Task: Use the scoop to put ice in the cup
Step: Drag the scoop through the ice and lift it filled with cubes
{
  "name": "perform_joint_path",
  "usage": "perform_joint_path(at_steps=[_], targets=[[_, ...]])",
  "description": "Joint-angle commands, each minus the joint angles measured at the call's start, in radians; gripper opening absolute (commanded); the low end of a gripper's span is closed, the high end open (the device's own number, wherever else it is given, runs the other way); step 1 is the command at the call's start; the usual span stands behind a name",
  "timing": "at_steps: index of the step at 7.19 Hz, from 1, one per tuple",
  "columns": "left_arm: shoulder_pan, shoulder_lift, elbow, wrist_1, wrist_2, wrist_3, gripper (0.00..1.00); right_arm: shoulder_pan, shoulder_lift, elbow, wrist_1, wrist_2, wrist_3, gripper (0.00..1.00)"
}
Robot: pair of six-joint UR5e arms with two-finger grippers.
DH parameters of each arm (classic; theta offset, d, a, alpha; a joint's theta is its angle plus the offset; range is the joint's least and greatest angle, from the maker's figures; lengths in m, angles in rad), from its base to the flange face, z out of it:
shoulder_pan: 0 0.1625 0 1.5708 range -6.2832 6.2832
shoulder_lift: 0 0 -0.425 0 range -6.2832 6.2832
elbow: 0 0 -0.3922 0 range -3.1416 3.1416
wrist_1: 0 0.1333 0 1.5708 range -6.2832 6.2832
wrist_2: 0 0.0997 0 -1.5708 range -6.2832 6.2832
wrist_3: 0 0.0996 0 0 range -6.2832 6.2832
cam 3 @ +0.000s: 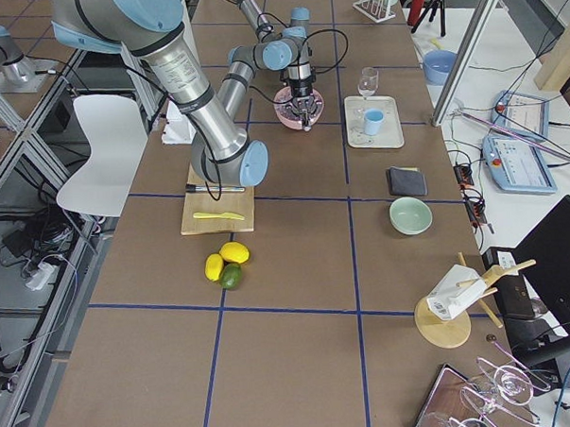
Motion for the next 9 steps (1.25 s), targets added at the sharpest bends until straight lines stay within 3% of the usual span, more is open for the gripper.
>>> perform_joint_path(at_steps=[1,2,6,9], targets=[[0.000,0.000,0.000,0.000,0.000,-0.001,1.00,0.036,-0.026,0.023,0.055,0.086,-0.001,0.00],[0.000,0.000,0.000,0.000,0.000,-0.001,1.00,0.047,-0.053,0.045,0.089,0.106,-0.001,0.00],[-0.006,0.002,-0.008,0.000,0.000,-0.004,1.00,0.131,-0.187,0.075,0.365,0.325,0.005,0.00],[-0.021,0.012,-0.017,0.012,-0.002,-0.008,1.00,0.244,-0.188,0.077,0.391,0.469,0.005,0.00]])
